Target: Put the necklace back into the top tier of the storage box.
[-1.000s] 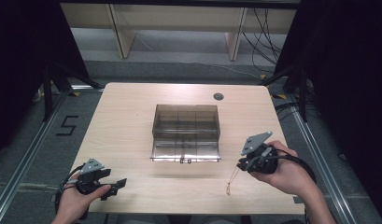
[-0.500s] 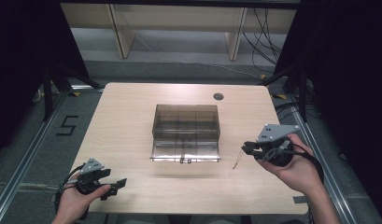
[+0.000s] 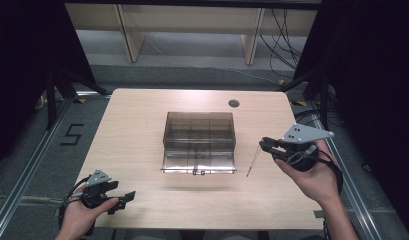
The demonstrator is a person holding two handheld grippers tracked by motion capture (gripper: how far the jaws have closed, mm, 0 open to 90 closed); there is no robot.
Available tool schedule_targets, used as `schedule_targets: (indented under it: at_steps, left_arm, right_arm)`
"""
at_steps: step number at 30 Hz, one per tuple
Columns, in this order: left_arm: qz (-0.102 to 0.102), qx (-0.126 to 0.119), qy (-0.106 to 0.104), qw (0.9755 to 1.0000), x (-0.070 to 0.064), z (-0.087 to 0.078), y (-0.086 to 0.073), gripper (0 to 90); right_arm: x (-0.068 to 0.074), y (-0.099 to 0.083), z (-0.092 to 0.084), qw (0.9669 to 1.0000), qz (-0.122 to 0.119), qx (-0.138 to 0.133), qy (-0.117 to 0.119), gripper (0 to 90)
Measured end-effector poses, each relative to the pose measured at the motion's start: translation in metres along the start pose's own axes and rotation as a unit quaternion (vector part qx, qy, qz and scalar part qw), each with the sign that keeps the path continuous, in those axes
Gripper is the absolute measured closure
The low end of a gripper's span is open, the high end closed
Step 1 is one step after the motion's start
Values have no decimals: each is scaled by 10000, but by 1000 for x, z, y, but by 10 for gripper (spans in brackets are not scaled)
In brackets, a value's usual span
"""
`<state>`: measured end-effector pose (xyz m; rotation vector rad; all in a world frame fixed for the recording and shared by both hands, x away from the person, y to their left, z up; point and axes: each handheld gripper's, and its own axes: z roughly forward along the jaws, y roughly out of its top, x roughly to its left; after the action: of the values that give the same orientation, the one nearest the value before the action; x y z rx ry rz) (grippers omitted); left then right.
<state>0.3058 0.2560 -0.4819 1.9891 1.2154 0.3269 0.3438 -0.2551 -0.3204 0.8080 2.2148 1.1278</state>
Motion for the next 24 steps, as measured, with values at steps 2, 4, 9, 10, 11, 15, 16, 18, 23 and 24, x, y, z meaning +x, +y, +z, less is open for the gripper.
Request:
schedule_targets:
  at_steps: [2, 4, 9, 10, 11, 15, 16, 18, 23, 24]
  left_arm:
    - [-4, -4, 3, 10000, 0, 0, 0, 222]
    - [-1, -2, 5, 10000, 0, 0, 0, 222]
    - [-18, -45, 11, 10000, 0, 1, 0, 222]
    - [-24, -61, 20, 10000, 0, 1, 0, 222]
    - [-23, -61, 24, 10000, 0, 1, 0, 222]
    - [-11, -40, 86, 10000, -1, 0, 0, 222]
    - [-11, -40, 86, 10000, -1, 0, 0, 222]
    - [-14, -41, 83, 10000, -1, 0, 0, 222]
    - [-22, -45, 79, 10000, -1, 0, 0, 222]
    - [-22, -44, 85, 10000, -1, 0, 0, 222]
  right_arm:
    - [-1, 0, 1, 9996, 113, -202, -145, 791]
    - [-1, 0, 1, 9997, 157, -156, -105, 791]
    - [-3, 2, -1, 9977, 542, -337, -217, 791]
    - [-3, 2, -1, 9977, 542, -337, -217, 791]
    - [-4, 2, -2, 9973, 520, -425, -279, 791]
    - [-4, 3, -2, 9956, 716, -529, -302, 791]
    - [-4, 3, -2, 9956, 716, -529, -302, 791]
    - [-4, 3, -2, 9951, 688, -616, -341, 791]
    - [-5, 5, -2, 9946, 664, -720, -335, 791]
    - [-6, 5, -2, 9943, 606, -790, -378, 791]
